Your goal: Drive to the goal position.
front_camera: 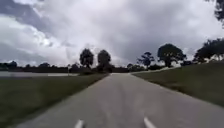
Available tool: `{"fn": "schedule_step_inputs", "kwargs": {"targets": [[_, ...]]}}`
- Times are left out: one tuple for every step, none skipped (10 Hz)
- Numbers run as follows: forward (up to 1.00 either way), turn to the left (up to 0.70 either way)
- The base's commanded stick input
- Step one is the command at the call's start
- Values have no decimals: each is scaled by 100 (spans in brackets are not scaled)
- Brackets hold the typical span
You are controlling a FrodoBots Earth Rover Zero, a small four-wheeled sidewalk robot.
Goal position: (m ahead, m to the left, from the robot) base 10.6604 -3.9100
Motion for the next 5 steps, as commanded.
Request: {"fn": "schedule_step_inputs", "kwargs": {"targets": [[70,0],[70,0],[70,0],[70,0],[70,-12]]}}
